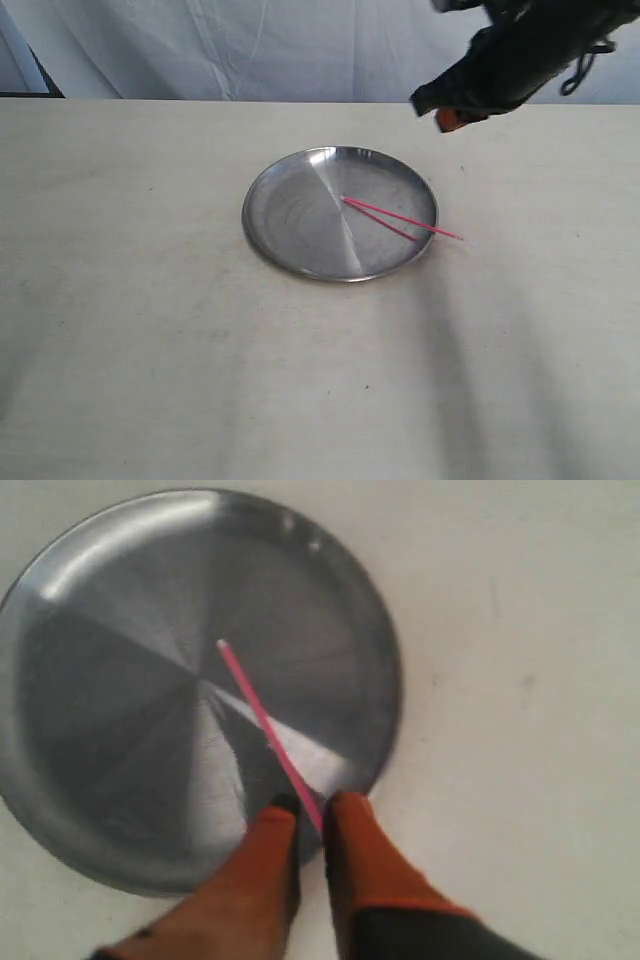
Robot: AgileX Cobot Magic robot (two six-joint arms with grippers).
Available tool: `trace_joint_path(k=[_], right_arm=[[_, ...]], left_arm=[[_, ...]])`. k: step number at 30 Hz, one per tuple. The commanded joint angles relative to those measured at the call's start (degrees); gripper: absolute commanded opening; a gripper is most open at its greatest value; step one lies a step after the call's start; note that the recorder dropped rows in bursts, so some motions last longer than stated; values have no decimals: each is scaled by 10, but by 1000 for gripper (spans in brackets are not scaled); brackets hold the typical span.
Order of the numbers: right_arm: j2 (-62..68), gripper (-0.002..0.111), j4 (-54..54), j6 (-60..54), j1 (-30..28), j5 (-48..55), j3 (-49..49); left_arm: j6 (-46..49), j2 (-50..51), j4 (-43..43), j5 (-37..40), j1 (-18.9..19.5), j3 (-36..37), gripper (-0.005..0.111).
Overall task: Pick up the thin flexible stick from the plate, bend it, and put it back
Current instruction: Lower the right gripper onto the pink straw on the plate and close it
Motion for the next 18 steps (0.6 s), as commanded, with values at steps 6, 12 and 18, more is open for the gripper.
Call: trace_joint_path(k=[6,12,18], right_arm=[[176,55,-151,47,68,69,-82],[179,55,-170,47,68,64,-82],[179,55,-176,47,68,60,-82]], left_arm=[[-1,-2,2,3,-4,1,0],[-1,-2,2,3,-4,1,0],[-1,-2,2,3,-4,1,0]])
